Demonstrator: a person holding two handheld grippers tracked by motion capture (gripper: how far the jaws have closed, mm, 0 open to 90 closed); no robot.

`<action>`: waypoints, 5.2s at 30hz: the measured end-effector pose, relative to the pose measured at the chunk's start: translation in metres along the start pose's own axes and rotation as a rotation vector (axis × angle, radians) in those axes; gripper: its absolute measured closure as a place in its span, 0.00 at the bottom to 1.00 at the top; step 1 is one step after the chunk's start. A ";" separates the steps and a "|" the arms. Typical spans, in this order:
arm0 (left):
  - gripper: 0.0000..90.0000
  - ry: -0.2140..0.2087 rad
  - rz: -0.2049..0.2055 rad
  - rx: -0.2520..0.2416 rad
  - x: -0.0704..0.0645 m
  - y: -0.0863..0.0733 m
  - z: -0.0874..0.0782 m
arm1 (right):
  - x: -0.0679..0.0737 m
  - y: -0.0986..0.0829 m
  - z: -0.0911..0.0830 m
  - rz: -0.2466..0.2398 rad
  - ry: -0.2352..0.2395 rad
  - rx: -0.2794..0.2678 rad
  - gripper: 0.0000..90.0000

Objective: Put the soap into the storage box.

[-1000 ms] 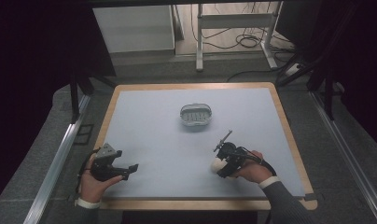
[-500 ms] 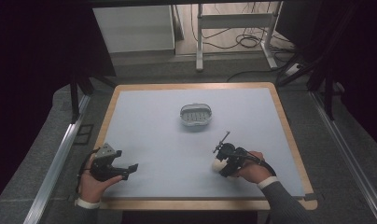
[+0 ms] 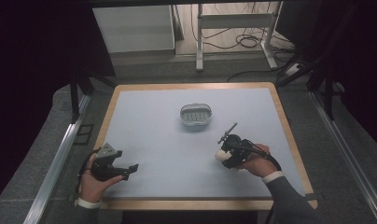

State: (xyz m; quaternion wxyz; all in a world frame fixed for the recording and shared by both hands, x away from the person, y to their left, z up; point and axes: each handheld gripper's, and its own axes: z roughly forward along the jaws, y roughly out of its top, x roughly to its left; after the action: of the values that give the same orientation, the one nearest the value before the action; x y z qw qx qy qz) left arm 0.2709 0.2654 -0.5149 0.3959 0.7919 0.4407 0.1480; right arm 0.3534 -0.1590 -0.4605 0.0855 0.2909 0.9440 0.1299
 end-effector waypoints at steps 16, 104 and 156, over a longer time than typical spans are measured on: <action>0.10 0.000 -0.001 0.003 0.001 0.000 0.001 | -0.016 0.013 -0.008 0.010 -0.010 -0.057 0.55; 0.10 -0.001 0.009 0.017 0.000 -0.002 0.004 | -0.078 0.111 -0.008 -0.080 -0.059 -0.141 0.55; 0.10 -0.004 0.008 0.027 0.003 -0.003 0.007 | -0.084 0.181 0.050 -0.266 -0.022 -0.116 0.53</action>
State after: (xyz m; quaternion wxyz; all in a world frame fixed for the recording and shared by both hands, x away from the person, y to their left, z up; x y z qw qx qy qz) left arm 0.2747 0.2658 -0.5218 0.3853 0.7994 0.4386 0.1419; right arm 0.5298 -0.0530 -0.4477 0.1289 0.1591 0.9642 0.1684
